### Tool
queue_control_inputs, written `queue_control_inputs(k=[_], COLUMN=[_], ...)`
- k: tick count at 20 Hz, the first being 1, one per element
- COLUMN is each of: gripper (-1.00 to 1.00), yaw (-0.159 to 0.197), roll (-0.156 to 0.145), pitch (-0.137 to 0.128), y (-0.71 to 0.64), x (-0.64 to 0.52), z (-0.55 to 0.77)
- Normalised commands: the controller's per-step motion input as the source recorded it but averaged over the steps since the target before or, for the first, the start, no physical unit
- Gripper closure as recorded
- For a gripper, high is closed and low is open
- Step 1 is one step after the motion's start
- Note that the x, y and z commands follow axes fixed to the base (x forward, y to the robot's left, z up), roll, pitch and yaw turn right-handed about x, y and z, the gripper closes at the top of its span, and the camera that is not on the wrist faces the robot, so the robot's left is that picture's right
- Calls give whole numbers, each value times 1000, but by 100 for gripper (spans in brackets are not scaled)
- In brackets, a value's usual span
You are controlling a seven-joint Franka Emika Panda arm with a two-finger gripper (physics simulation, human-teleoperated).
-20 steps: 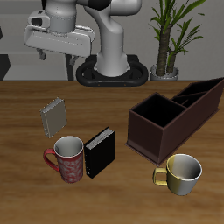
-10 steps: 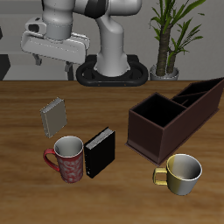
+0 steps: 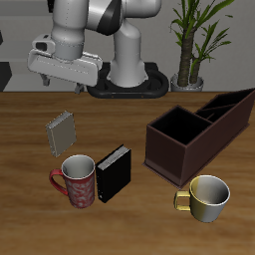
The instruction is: Place the yellow book into the left desk caddy's left compartment
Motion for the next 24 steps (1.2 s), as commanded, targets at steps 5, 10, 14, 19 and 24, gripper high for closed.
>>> queue_control_inputs(k=[5,10,14,19,24], gripper=[-100,-100,-100,-100,-100], yaw=[-44,-26,8,-15,-30], roll=[-41,-13,-20,13,-15], pitch=[15,29,34,34,14], y=[-201,-91,24,29,-126], x=[-146,-57,32,72,-1], z=[-382,-336,-382,-374,-303])
